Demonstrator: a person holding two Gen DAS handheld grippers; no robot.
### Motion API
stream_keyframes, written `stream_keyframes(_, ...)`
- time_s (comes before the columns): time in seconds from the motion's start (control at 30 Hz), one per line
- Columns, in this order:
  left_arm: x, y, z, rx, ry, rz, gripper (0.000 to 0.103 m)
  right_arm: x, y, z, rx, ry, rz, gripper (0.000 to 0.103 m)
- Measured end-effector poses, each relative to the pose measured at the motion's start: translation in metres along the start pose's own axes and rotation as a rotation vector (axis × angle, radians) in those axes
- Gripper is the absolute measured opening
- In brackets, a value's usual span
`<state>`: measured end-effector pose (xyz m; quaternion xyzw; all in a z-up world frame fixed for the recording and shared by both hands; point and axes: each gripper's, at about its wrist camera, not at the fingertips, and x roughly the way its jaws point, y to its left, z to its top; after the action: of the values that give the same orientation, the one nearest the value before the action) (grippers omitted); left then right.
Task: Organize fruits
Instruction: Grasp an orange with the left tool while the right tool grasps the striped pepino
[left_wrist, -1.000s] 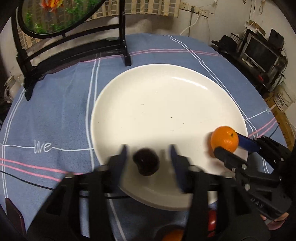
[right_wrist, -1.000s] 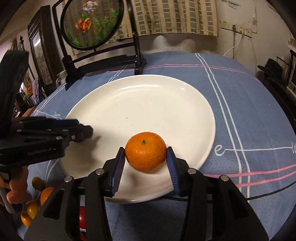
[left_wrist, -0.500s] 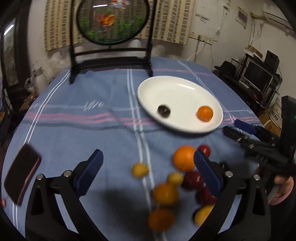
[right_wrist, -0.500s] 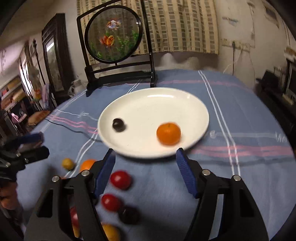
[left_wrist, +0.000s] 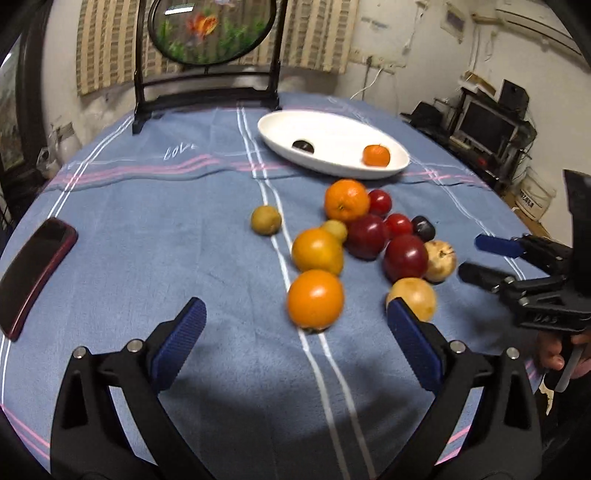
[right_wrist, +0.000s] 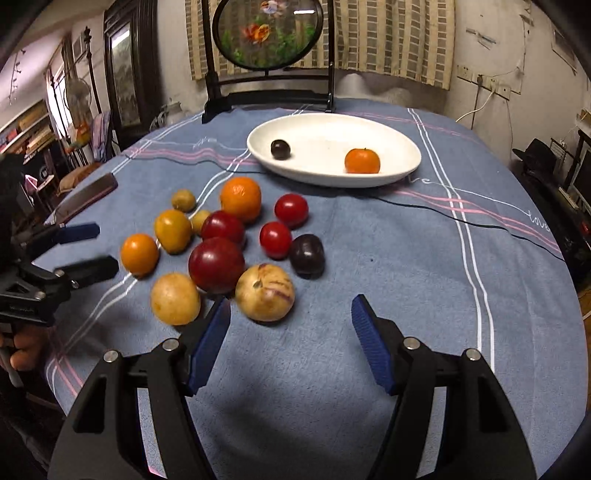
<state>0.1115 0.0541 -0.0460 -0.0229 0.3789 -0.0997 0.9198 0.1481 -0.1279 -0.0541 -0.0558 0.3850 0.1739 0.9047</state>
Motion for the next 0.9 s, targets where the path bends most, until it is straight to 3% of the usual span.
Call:
stream_keyframes(0.53, 0.004, -0.01, -0.002, 0.059, 0.014, 0.037, 0.1, 0.03, 0.016, 0.011, -0.053, 0.108, -0.03, 0.068)
stream_keyframes(0.9, 0.005, -0.007, -0.002, 0.047, 0.021, 0.023, 0.1, 0.04, 0.02, 0.015, -0.071, 0.144, -0.012, 0.045)
